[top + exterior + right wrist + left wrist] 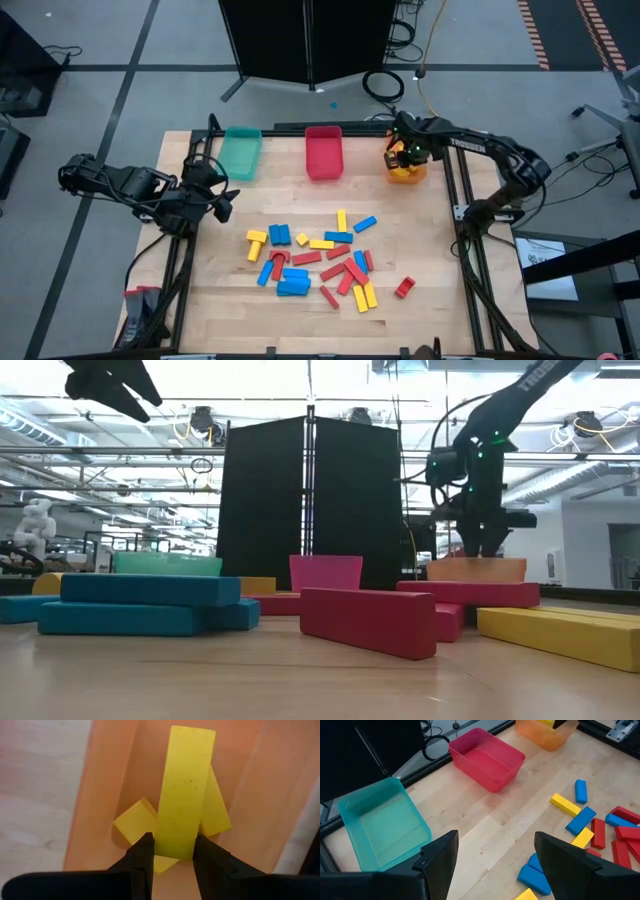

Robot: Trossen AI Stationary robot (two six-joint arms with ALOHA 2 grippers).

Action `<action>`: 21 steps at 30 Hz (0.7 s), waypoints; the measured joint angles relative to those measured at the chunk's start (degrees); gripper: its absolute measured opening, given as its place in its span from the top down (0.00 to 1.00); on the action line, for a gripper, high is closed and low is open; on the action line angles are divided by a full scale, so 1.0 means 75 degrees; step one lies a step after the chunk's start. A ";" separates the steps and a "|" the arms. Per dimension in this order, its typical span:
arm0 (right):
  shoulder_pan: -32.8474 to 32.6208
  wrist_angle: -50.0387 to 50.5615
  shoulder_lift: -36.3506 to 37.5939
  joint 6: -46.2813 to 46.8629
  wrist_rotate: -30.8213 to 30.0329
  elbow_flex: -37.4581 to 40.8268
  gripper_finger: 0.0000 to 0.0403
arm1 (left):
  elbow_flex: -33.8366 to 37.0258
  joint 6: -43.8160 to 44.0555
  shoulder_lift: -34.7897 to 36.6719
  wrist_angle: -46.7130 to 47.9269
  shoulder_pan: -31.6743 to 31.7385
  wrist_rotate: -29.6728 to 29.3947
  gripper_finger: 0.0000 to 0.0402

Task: Sort blocks
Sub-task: Put the yellow block into the orange bin

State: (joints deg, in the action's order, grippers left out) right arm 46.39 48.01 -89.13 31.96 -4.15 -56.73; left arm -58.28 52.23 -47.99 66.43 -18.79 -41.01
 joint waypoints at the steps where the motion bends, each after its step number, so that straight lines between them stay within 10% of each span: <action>1: 0.0023 -0.0056 -0.0058 -0.0007 -0.0008 0.0000 0.78 | 0.0000 0.0000 -0.0001 0.0002 0.0001 0.0000 0.33; 13: 0.0081 -0.0212 -0.0121 -0.0176 0.0125 -0.0012 0.35 | 0.0000 -0.0008 -0.0001 0.0009 0.0000 0.0000 0.33; 21: 0.0229 0.0488 0.0024 -0.1000 0.1602 -0.1240 0.36 | 0.0000 -0.0009 0.0000 0.0012 0.0000 0.0000 0.33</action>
State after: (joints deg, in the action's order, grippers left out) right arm 48.11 51.66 -88.95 24.46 7.87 -66.03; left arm -58.28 52.16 -47.99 66.52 -18.79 -41.01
